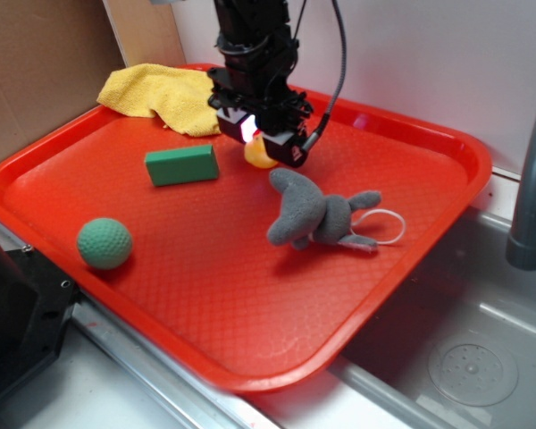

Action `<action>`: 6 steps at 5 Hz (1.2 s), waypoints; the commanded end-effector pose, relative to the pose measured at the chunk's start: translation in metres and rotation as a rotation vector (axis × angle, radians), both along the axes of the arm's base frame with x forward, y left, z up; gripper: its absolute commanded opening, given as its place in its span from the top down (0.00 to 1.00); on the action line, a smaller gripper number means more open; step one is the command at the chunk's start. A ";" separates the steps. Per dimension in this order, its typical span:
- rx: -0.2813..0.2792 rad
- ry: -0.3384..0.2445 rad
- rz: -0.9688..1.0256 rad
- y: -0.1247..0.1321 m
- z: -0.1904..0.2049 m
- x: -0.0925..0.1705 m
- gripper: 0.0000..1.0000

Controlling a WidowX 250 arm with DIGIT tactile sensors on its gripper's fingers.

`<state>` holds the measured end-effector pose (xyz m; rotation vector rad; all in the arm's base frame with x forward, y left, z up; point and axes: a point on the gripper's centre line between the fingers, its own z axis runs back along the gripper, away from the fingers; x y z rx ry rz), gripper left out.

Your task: Grab the yellow duck.

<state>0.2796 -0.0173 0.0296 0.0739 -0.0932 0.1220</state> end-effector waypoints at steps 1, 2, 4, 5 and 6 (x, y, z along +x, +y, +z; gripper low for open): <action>0.049 -0.060 0.107 0.005 0.084 -0.031 1.00; -0.016 -0.069 0.140 0.003 0.129 -0.060 1.00; -0.112 -0.101 0.216 0.015 0.175 -0.120 1.00; -0.100 -0.127 0.219 0.013 0.181 -0.142 1.00; -0.089 -0.097 0.213 0.017 0.182 -0.143 1.00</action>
